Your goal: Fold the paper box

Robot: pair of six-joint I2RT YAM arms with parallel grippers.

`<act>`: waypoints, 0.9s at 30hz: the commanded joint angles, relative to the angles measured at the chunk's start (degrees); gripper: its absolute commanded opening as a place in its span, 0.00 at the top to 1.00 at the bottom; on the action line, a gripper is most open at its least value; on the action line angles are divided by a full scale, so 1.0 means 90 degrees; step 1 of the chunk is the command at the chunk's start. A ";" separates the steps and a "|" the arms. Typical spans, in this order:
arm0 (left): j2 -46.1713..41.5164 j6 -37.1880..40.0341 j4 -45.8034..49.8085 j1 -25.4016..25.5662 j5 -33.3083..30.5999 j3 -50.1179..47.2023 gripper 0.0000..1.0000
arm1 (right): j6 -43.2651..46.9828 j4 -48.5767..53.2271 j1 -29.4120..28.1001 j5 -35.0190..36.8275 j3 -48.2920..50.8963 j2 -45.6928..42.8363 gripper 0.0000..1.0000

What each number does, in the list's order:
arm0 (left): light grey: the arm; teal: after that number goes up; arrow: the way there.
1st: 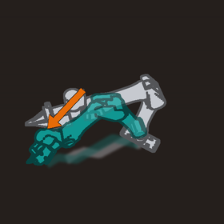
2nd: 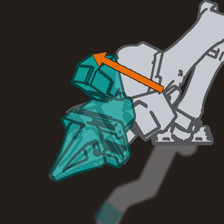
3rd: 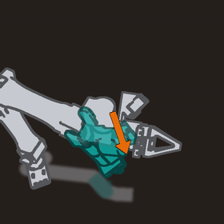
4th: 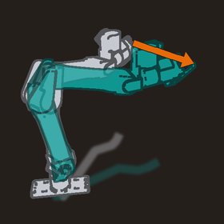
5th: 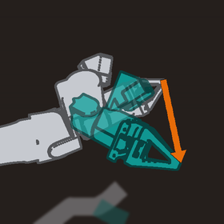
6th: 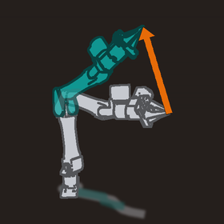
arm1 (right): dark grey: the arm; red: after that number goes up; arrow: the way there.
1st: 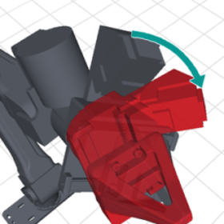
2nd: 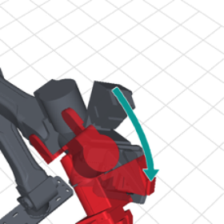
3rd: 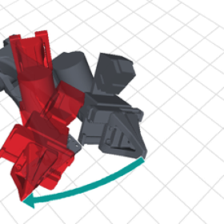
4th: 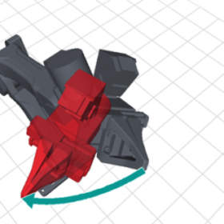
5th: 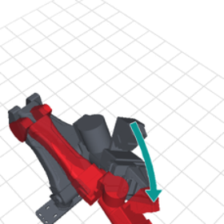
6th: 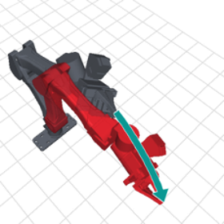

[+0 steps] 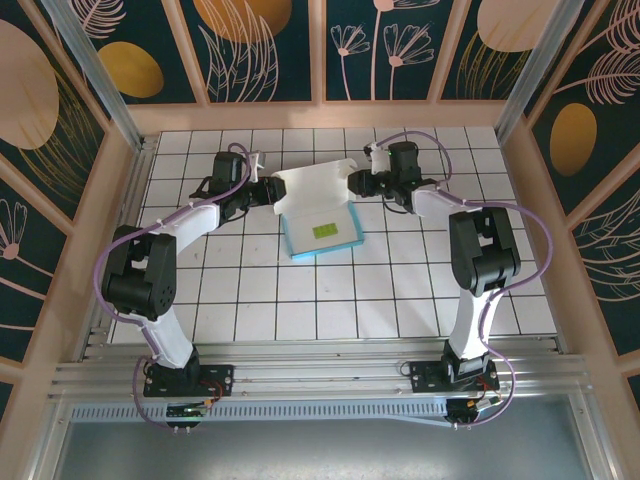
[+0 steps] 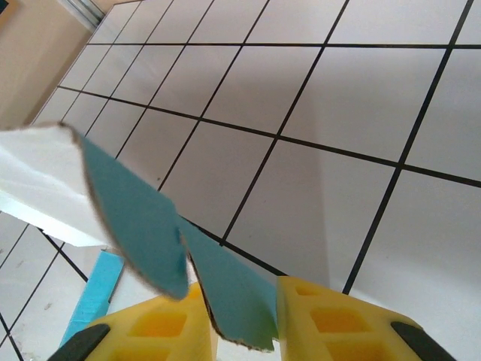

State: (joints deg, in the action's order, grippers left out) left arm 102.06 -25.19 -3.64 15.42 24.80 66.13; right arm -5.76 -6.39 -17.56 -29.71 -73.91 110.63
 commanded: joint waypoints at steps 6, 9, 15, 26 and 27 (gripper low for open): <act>-0.0260 0.0262 0.0948 0.0015 -0.1039 0.0074 0.56 | -0.0036 -0.0120 -0.0088 0.0391 0.0098 -0.0212 0.75; -0.0369 0.0302 0.1068 0.0015 -0.1238 0.0058 0.57 | -0.0024 -0.0115 -0.0089 0.0420 0.0097 -0.0221 0.75; -0.0384 0.0309 0.0871 0.0011 -0.0784 0.0036 0.63 | -0.0031 -0.0091 -0.0089 0.0402 0.0060 -0.0197 0.75; -0.0235 0.0267 0.0756 0.0015 -0.0619 0.0133 0.77 | -0.0034 -0.0109 -0.0104 0.0343 0.0048 -0.0206 0.78; -0.0246 0.0269 0.0756 0.0008 -0.0600 0.0133 0.78 | -0.0033 -0.0124 -0.0104 0.0343 0.0039 -0.0212 0.78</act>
State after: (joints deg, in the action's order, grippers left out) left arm 100.03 -22.98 3.64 15.44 17.98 66.13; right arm -6.13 -6.61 -18.11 -26.81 -73.73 110.63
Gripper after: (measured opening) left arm 0.226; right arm 0.221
